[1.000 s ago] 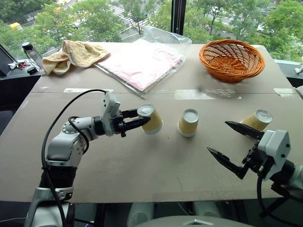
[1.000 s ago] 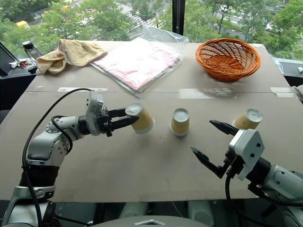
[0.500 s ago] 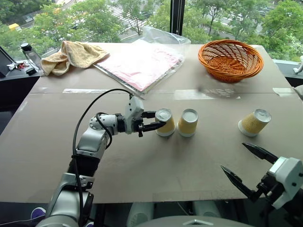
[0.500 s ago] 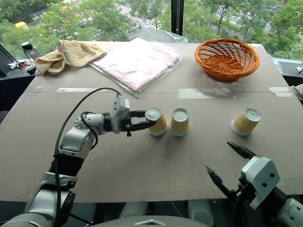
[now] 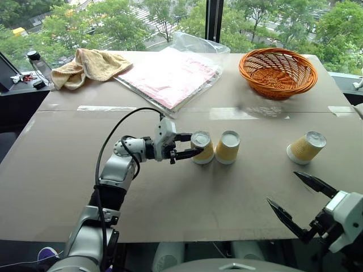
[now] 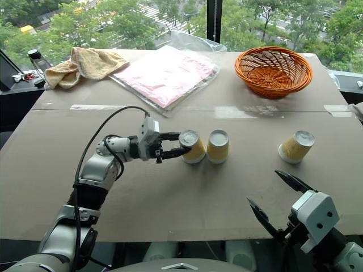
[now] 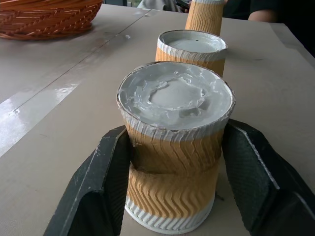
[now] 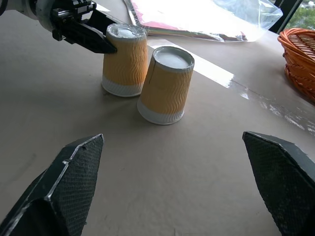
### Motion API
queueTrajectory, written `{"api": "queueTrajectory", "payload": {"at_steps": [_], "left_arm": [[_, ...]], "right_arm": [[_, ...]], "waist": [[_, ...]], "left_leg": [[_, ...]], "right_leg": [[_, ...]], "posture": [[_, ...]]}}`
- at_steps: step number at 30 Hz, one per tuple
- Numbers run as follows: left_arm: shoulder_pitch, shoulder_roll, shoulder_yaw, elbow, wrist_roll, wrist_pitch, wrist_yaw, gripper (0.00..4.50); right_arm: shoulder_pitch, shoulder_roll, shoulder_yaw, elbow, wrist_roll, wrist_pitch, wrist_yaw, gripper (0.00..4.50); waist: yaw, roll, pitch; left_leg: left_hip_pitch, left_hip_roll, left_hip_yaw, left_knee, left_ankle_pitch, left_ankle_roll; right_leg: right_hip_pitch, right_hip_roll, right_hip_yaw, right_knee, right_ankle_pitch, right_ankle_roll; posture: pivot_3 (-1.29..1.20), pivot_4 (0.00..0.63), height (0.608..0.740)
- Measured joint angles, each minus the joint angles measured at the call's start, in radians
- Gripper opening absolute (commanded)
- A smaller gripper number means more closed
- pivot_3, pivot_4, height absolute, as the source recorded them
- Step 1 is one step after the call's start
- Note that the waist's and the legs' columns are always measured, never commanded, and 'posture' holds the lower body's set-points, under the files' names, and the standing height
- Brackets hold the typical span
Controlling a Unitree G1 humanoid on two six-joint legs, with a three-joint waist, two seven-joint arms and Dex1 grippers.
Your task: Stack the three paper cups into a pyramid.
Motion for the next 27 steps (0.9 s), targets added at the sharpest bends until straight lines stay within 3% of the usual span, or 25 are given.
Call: {"api": "queueTrajectory", "payload": {"at_steps": [2, 8, 18, 27], "left_arm": [[0.003, -0.002, 0.003, -0.002, -0.004, 0.009, 0.008, 4.42], [0.097, 0.085, 0.092, -0.121, -0.117, 0.129, -0.022, 4.42], [0.251, 0.311, 0.231, -0.497, -0.422, 0.419, -0.126, 4.42], [0.292, 0.316, 0.241, -0.636, -0.529, 0.513, -0.043, 4.42]], "right_arm": [[-0.053, 0.007, -0.010, 0.001, -0.009, 0.036, -0.041, 4.50], [-0.326, 0.012, -0.060, 0.139, -0.064, 0.249, -0.227, 4.50], [-0.670, 0.012, -0.079, 0.395, -0.072, 0.477, -0.348, 4.50], [-0.791, 0.049, -0.078, 0.502, -0.036, 0.526, -0.351, 4.50]], "waist": [[0.000, 0.000, 0.000], [-0.008, 0.000, 0.000], [-0.001, 0.003, 0.001], [-0.007, 0.003, 0.001]], "left_leg": [[0.000, 0.000, 0.000, 0.000, 0.000, 0.000], [0.001, 0.000, 0.000, -0.001, 0.000, 0.000], [0.000, 0.000, 0.000, -0.001, 0.000, 0.000], [0.000, 0.000, 0.000, -0.001, 0.000, 0.000]], "right_leg": [[0.000, 0.000, 0.000, 0.000, 0.000, 0.000], [-0.001, 0.000, 0.000, 0.001, 0.000, 0.000], [-0.001, -0.001, 0.000, 0.000, 0.000, -0.002], [-0.001, 0.000, 0.001, 0.000, 0.001, 0.001]], "posture": [[0.00, 0.150, 0.740], [0.00, 0.150, 0.740], [0.00, 0.150, 0.740], [0.00, 0.150, 0.740]]}}
